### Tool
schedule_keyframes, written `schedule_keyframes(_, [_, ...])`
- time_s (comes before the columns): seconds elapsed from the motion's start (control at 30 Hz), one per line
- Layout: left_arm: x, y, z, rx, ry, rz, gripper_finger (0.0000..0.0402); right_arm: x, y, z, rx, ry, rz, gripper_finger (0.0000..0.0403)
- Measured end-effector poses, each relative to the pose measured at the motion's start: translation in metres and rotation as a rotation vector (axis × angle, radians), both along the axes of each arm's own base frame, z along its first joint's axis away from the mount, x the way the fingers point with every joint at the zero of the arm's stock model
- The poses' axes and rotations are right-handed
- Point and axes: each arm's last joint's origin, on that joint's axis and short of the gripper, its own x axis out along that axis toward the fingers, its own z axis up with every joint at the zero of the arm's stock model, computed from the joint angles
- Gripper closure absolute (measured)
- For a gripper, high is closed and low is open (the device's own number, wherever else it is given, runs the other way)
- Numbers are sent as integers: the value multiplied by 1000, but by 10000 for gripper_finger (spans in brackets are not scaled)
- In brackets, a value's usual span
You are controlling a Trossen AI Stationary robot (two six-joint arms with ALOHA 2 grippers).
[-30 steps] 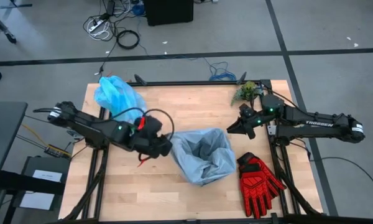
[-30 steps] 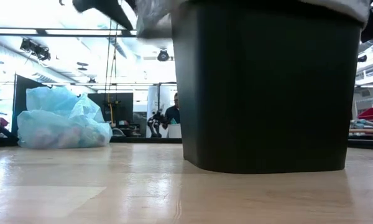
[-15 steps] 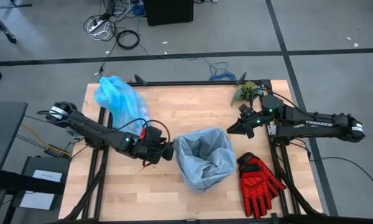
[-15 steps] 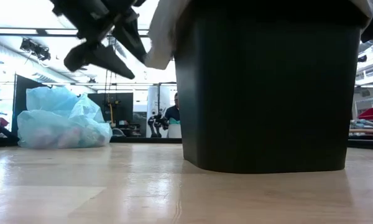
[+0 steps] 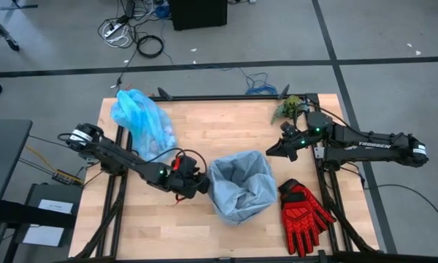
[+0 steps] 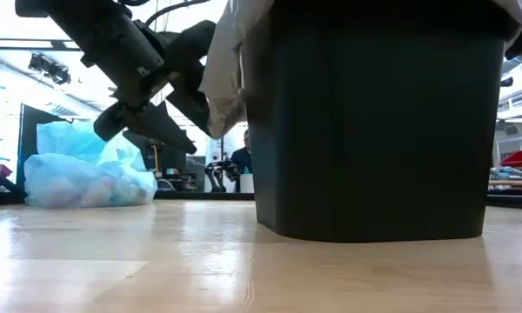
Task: Place trash/remove bag and relplace
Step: Put the gray trash bag into the trash bin
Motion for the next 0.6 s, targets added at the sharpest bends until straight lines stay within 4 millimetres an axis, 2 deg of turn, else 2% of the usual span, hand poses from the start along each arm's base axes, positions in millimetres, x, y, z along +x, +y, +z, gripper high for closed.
schedule_keyframes(0.2, [5,-13,-18,33,19,-42,191,1,9,0,19,-1,82,296])
schedule_keyframes(0.43, [-5,-28,-8,65,-15,-73,191,-5,20,6,-31,-39,73,296])
schedule_keyframes(0.6, [-14,-35,-2,19,-20,-82,191,-16,25,1,-13,27,111,296])
